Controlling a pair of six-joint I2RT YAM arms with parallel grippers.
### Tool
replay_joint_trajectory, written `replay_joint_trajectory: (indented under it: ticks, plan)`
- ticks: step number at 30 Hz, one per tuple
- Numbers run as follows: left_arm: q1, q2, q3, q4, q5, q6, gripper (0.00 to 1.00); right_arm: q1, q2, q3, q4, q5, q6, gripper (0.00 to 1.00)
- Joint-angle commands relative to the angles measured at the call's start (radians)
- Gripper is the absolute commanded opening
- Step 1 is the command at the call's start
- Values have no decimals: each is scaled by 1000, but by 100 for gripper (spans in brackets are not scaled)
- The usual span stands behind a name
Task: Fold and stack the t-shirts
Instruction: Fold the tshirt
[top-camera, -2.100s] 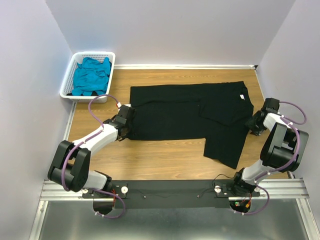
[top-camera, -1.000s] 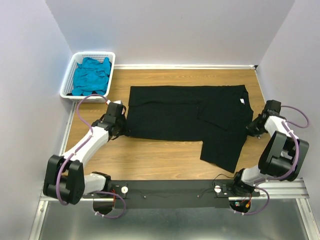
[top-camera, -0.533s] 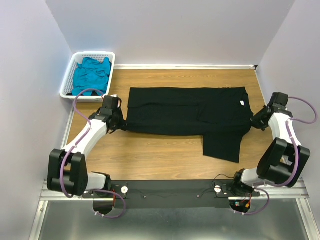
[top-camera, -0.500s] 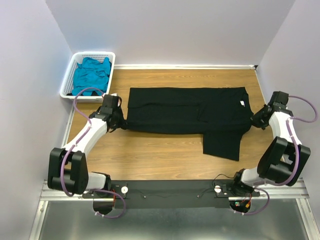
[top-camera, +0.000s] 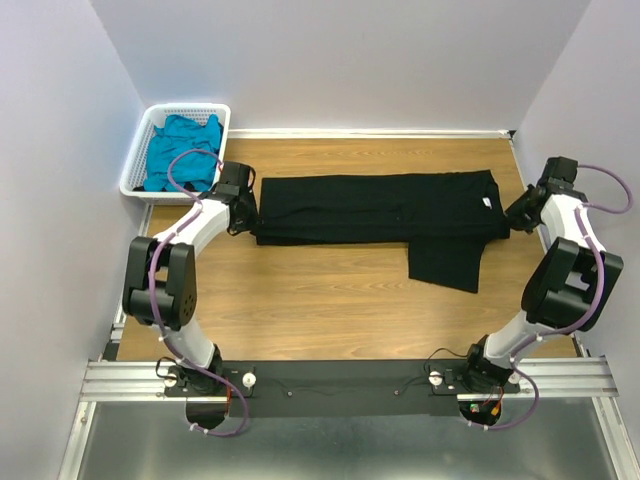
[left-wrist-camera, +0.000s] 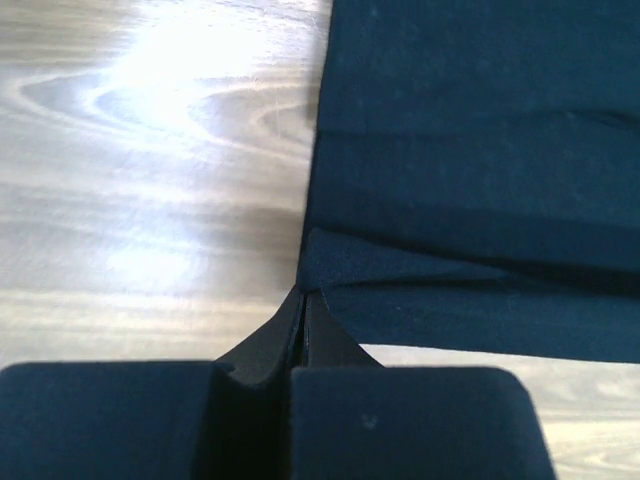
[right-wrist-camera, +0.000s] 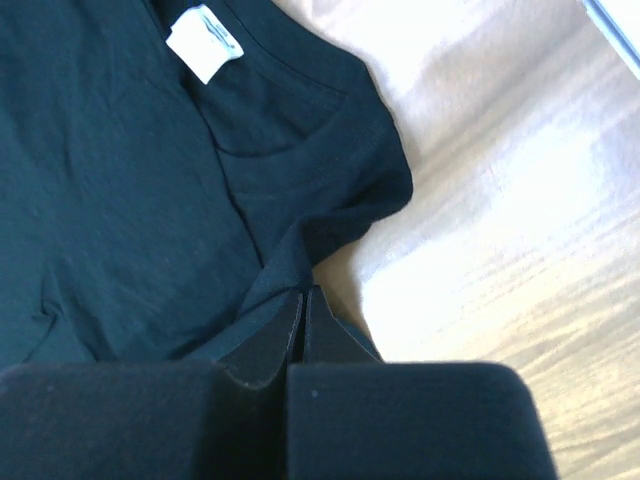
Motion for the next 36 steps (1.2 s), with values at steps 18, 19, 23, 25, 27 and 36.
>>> replay_joint_trajectory:
  ticks: [18,19,23,25,27,36]
  plan:
    - [15,198,128,80,-62,-23,0,23,198,169,42,126,-18,1]
    - [15,194,128,83,-67,-25,0,23,201,172,42,128,-18,1]
    - [17,192,131,90,-76,-26,0,23,215,174,48,135,-10,1]
    - [17,195,128,98,-76,-26,0,23,224,177,52,135,-4,1]
    - [18,198,131,101,-76,-28,0,23,234,180,58,134,-1,3]
    - [18,232,153,135,-76,-32,0,23,301,212,78,131,5,7]
